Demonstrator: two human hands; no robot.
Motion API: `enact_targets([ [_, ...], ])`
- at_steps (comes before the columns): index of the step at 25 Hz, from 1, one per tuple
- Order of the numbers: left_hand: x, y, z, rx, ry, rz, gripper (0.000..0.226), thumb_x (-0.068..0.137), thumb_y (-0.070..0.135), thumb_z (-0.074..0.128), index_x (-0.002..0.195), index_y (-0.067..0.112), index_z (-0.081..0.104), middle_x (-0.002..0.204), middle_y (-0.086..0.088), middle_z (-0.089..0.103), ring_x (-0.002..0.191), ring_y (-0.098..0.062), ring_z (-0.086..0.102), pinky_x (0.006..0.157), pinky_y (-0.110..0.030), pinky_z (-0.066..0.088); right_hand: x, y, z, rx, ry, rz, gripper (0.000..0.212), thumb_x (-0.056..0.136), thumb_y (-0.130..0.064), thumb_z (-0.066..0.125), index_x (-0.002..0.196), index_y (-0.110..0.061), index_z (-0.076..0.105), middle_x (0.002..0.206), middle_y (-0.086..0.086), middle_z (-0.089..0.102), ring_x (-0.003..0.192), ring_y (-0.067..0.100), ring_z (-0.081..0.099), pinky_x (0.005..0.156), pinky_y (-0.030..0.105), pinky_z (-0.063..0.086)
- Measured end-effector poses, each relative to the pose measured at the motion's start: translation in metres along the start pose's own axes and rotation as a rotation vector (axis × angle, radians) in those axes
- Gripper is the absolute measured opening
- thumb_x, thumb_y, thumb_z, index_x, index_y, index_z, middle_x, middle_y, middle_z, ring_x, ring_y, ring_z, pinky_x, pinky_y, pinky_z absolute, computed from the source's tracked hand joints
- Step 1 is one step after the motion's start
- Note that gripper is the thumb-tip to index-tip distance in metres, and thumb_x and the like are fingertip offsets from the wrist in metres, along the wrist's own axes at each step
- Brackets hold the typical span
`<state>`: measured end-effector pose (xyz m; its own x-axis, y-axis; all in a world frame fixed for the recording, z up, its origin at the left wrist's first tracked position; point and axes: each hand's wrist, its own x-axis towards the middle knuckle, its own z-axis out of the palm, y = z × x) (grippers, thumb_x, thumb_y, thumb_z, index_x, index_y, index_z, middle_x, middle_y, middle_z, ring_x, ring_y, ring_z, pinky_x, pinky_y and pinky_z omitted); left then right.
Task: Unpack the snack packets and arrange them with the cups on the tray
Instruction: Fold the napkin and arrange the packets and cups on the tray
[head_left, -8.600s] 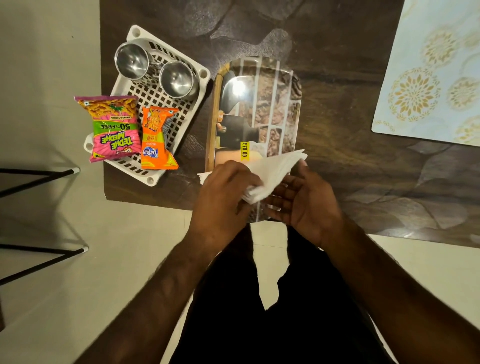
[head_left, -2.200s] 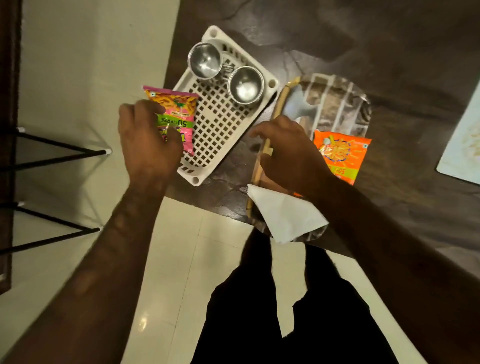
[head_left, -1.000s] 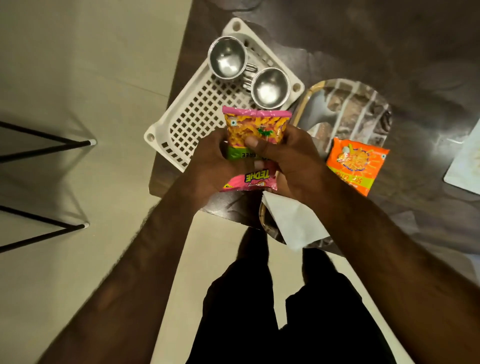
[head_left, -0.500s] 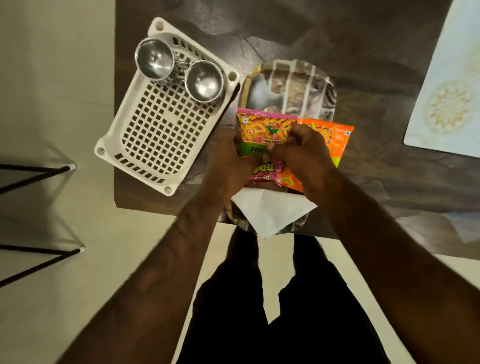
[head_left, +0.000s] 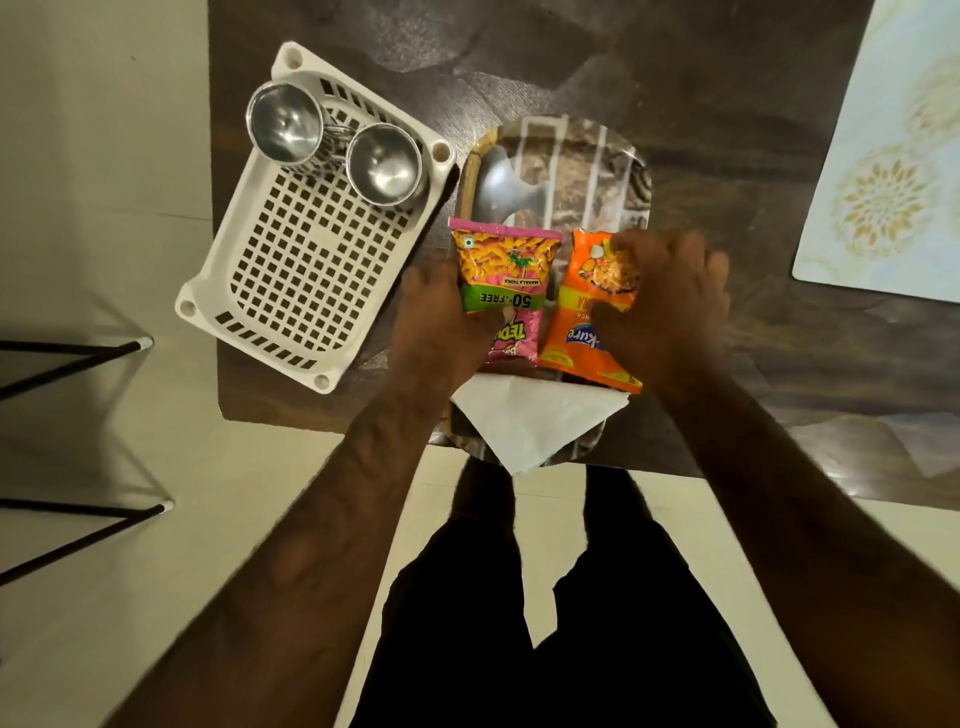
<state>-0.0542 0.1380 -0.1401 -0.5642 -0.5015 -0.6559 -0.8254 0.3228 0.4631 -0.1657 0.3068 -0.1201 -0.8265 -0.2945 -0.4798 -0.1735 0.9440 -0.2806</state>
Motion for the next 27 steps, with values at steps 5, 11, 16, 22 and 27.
enact_targets([
  [5, -0.010, 0.003, -0.005, 0.112, 0.149, 0.124, 0.080, 0.074, 0.035, 0.085, 0.137, 0.010, 0.043, 0.131, -0.012, 0.047, 0.121, -0.028, 0.048, 0.094, -0.044, 0.051, -0.005, 0.007, 0.009, -0.190, -0.090, -0.123, 0.084, 0.069, -0.040, 0.085, 0.146, -0.029, 0.051, 0.146, 0.005, 0.045, 0.131, 0.037, 0.044, 0.101, 0.048, 0.046],
  [11, -0.017, 0.007, -0.005, 0.222, 0.057, 0.251, 0.084, 0.080, 0.027, 0.078, 0.152, 0.030, 0.036, 0.131, -0.014, 0.041, 0.114, -0.033, 0.056, 0.088, -0.049, 0.057, -0.007, 0.004, 0.017, -0.178, -0.064, -0.177, 0.082, 0.070, -0.031, 0.083, 0.146, -0.024, 0.050, 0.146, 0.007, 0.045, 0.130, 0.036, 0.044, 0.101, 0.046, 0.048],
  [16, -0.021, 0.003, -0.002, 0.229, 0.044, 0.243, 0.084, 0.081, 0.031, 0.077, 0.152, 0.031, 0.033, 0.131, -0.012, 0.041, 0.111, -0.030, 0.057, 0.083, -0.051, 0.059, -0.010, 0.003, 0.016, -0.197, -0.079, -0.193, 0.084, 0.071, -0.031, 0.083, 0.147, -0.024, 0.049, 0.148, 0.006, 0.045, 0.131, 0.037, 0.044, 0.102, 0.046, 0.047],
  [22, -0.022, -0.007, -0.021, 0.108, 0.219, 0.250, 0.071, 0.083, 0.037, 0.071, 0.144, 0.018, 0.042, 0.131, -0.008, 0.048, 0.113, -0.024, 0.055, 0.084, -0.042, 0.055, -0.010, -0.024, 0.003, -0.135, 0.051, -0.214, 0.068, 0.075, -0.031, 0.072, 0.140, -0.026, 0.055, 0.137, 0.004, 0.053, 0.123, 0.033, 0.050, 0.097, 0.044, 0.044],
  [27, 0.010, -0.008, -0.062, 0.076, 0.462, 0.150, 0.075, 0.084, 0.029, 0.070, 0.147, 0.005, 0.038, 0.143, -0.016, 0.043, 0.131, -0.031, 0.046, 0.102, -0.038, 0.043, 0.004, -0.063, 0.001, -0.002, 0.053, -0.310, 0.062, 0.080, -0.021, 0.072, 0.140, -0.022, 0.058, 0.137, 0.006, 0.057, 0.127, 0.032, 0.052, 0.101, 0.045, 0.045],
])
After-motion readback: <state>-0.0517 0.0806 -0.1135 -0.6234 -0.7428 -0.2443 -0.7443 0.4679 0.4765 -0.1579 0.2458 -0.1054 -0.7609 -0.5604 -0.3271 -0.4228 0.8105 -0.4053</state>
